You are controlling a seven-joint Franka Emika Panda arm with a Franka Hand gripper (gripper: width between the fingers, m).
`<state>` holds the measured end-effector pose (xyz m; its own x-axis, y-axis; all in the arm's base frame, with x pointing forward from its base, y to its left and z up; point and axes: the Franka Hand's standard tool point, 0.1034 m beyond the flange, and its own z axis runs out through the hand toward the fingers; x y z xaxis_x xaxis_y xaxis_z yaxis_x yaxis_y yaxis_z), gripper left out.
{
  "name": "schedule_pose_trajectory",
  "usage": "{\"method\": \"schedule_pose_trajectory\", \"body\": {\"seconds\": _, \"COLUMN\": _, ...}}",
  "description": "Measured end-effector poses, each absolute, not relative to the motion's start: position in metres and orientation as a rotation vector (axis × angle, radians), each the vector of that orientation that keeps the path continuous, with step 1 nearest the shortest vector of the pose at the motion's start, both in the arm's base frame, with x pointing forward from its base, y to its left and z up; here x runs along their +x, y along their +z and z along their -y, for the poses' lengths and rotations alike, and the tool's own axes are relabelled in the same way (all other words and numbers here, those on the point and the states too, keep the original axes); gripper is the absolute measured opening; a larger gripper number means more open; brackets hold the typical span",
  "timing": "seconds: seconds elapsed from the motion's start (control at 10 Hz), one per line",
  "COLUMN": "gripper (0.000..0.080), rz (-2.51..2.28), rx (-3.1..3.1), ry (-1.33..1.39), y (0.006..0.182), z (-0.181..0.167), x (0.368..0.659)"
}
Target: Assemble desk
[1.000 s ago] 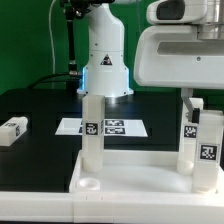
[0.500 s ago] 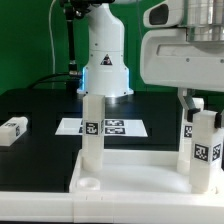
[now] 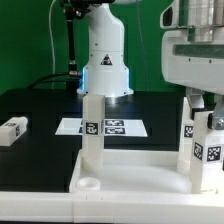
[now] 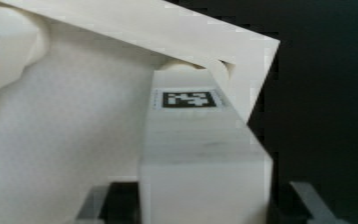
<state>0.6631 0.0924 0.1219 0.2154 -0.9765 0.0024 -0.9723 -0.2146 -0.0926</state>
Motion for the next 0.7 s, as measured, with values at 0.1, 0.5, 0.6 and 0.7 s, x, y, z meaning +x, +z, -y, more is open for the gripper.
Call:
{"method": "schedule_pose_trajectory", "body": {"seconds": 0.1, "gripper": 0.029, "rz": -2.009, "rx": -2.319, "ry": -0.086, "y": 0.1218, "z": -0.0928, "x": 0.6628}}
{"method": "schedule_pose_trajectory", "body": {"seconds": 0.5, "gripper": 0.0291, "rz": -2.108, "rx": -2.219, "ry": -0.068, "y": 0.121, "z": -0.0939, "x": 0.6622}}
{"method": "schedule_pose_trajectory", "body": {"seconds": 0.6, "gripper": 0.0483, "rz": -2.083, "rx": -2.245, "ry": -0.068, "y": 0.1209, "z": -0.0944, "x": 0.6619}}
{"method": "schedule_pose_trajectory", "body": {"seconds": 0.7, "gripper": 0.0612, "rz": -1.983, "rx": -2.346, "ry": -0.071, "y": 0.1209, "z": -0.0949, "x": 0.6611}}
